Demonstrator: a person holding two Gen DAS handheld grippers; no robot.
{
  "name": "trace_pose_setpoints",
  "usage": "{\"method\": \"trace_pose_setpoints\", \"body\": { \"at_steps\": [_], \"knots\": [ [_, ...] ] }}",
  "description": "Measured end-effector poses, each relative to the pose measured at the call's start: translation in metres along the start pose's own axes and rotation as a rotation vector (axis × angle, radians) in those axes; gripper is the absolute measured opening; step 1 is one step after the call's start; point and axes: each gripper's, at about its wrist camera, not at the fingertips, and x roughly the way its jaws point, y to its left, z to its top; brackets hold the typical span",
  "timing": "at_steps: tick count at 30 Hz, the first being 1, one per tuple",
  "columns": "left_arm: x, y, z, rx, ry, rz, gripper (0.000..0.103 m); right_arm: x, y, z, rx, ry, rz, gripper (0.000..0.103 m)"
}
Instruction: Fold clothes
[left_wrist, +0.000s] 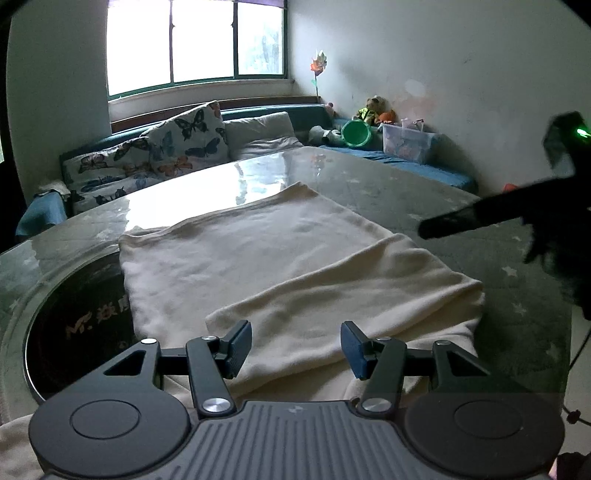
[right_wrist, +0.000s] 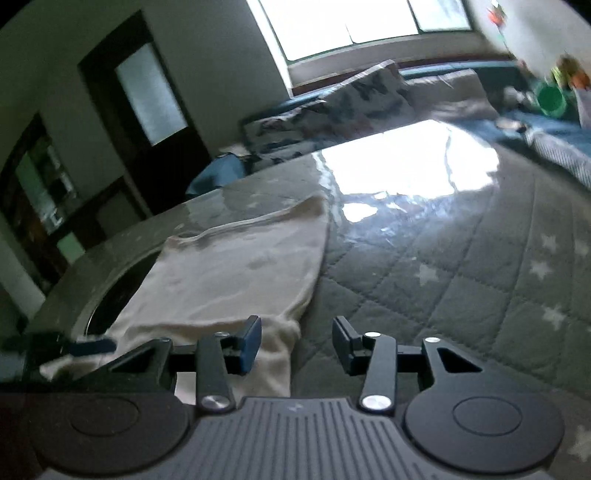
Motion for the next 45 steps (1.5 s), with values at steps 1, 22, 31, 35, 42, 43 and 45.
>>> {"method": "trace_pose_setpoints", "body": {
  "at_steps": [1, 22, 31, 35, 42, 43, 45],
  "knots": [
    [0.002, 0.000, 0.000, 0.001, 0.004, 0.000, 0.056, 0.006, -0.002, 0.001, 0.015, 0.007, 0.004, 0.044],
    [0.007, -0.002, -0.005, 0.018, 0.014, -0.009, 0.058, 0.011, 0.031, -0.006, -0.187, -0.053, -0.110, 0.018],
    [0.005, -0.003, -0.008, 0.005, 0.019, -0.011, 0.058, 0.021, 0.044, -0.011, -0.273, -0.037, -0.065, 0.017],
    [-0.005, -0.001, -0.011, -0.013, 0.006, -0.010, 0.058, 0.010, 0.046, -0.013, -0.281, -0.059, -0.054, 0.017],
    [-0.016, 0.000, -0.018, -0.026, 0.007, -0.004, 0.058, -0.008, 0.064, -0.039, -0.379, -0.042, 0.015, 0.019],
    [-0.015, 0.000, -0.020, -0.025, 0.012, -0.002, 0.058, -0.009, 0.065, -0.045, -0.399, -0.035, 0.010, 0.019],
    [-0.016, -0.001, -0.021, -0.027, 0.009, 0.000, 0.058, -0.009, 0.068, -0.053, -0.441, -0.022, -0.001, 0.021]
  ]
}}
